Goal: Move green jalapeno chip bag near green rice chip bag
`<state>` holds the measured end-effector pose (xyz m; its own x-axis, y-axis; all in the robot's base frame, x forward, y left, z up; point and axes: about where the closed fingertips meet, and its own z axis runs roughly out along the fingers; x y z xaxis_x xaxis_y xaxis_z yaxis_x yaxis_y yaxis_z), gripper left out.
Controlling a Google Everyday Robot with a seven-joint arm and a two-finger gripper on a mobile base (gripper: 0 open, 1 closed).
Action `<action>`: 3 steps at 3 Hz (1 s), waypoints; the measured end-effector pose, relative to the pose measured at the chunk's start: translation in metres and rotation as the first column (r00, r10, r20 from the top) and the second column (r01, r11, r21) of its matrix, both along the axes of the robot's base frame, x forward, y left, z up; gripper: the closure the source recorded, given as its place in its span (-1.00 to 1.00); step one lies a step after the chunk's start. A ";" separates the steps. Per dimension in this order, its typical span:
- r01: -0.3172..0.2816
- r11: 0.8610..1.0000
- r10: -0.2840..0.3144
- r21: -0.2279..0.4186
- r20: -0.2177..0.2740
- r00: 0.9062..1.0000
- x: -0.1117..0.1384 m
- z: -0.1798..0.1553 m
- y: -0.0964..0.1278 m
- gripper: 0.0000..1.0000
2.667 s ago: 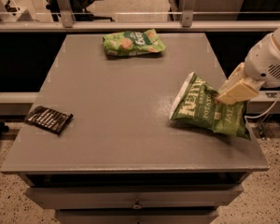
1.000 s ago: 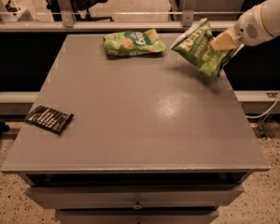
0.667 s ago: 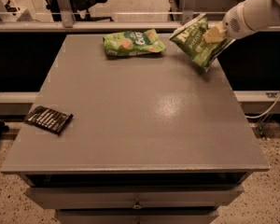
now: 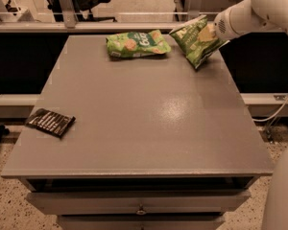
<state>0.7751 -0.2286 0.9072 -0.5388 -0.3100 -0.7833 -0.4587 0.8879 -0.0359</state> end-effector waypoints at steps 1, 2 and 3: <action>-0.035 0.996 0.038 0.087 -0.026 0.999 0.009 -0.008 0.025 0.52; -0.089 0.982 0.098 0.168 -0.043 0.994 0.010 -0.012 0.055 0.06; -0.128 0.968 0.140 0.215 -0.040 0.989 0.009 -0.008 0.074 -0.40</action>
Offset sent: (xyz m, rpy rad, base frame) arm 0.0090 0.0873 -0.0084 0.2691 0.0715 0.1616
